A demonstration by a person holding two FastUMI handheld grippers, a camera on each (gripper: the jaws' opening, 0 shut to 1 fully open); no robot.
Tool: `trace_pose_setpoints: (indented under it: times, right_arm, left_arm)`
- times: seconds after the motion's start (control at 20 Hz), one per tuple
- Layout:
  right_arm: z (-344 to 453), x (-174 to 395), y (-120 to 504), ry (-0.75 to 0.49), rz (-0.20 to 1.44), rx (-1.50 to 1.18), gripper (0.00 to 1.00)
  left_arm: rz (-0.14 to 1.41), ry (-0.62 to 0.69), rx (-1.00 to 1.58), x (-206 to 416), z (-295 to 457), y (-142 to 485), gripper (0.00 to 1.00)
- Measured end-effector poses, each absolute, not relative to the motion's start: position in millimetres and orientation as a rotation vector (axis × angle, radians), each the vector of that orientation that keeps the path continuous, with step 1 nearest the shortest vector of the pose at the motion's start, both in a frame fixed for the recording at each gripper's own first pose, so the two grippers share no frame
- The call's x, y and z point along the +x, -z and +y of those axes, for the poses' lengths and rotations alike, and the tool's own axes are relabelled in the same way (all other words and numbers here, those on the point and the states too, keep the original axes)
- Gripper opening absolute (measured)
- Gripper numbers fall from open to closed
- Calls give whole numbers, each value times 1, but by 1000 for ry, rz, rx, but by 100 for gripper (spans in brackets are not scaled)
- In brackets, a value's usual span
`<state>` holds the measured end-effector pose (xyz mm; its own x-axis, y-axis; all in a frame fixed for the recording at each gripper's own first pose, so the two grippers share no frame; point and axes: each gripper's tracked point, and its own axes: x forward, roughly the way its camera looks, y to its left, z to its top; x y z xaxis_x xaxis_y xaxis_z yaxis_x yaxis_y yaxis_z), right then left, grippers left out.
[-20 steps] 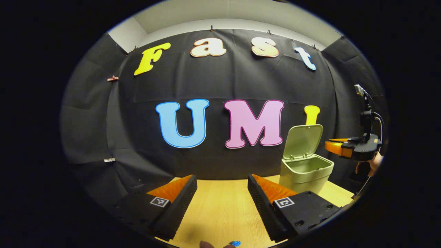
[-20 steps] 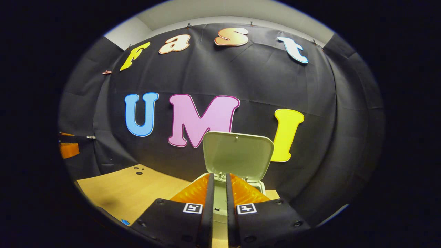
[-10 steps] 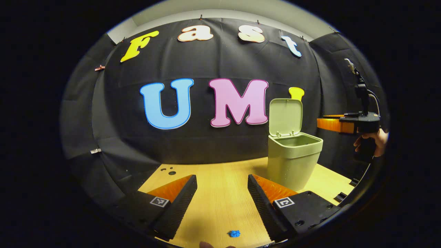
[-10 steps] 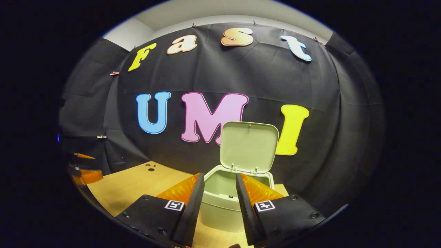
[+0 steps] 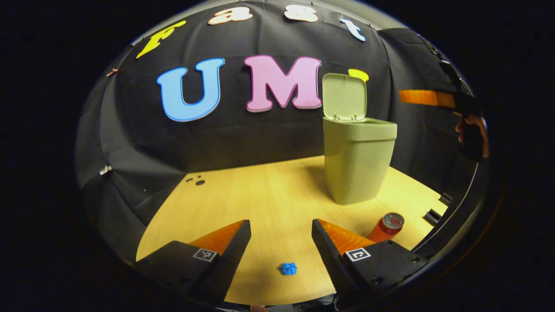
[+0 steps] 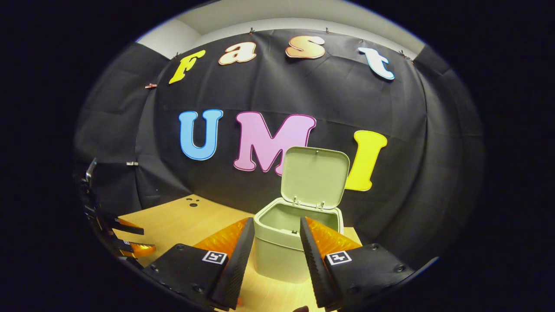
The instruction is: Press the lid of the desktop garbage bin to open it, pick up the crumpled paper on the desktop and throw it into the bin, then pick up the pop can on the desktop and drop it into the bin, and finally close the garbage bin lid.
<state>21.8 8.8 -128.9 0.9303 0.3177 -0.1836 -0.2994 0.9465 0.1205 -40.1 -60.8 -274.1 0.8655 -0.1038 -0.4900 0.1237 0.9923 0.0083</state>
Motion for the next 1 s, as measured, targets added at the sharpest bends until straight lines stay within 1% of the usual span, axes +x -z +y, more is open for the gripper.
trace_pose_setpoints:
  times: [0.2,0.35,0.4,0.55,0.65,0.8,0.95,1.0]
  right_arm:
    - [1,9,132,-299,228,83,68]
    - [-4,2,132,-289,240,83,70]
    - [-6,-1,132,-285,245,86,70]
    - [-6,-13,135,-287,267,103,70]
    - [-6,-19,138,-288,278,99,70]
    - [-1,-27,140,-295,289,99,70]
    - [3,-32,143,-303,301,103,72]
    - [4,-33,144,-305,305,103,72]
  left_arm:
    - [641,143,27,-51,-68,330,92]
    - [730,140,14,-60,-70,369,84]
    - [752,143,12,-60,-72,379,84]
    - [803,154,43,-62,-73,402,83]
    - [836,157,53,-63,-73,416,79]
    - [870,139,54,-63,-69,431,77]
    - [898,135,59,-63,-64,441,71]
    - [903,134,61,-63,-65,444,70]
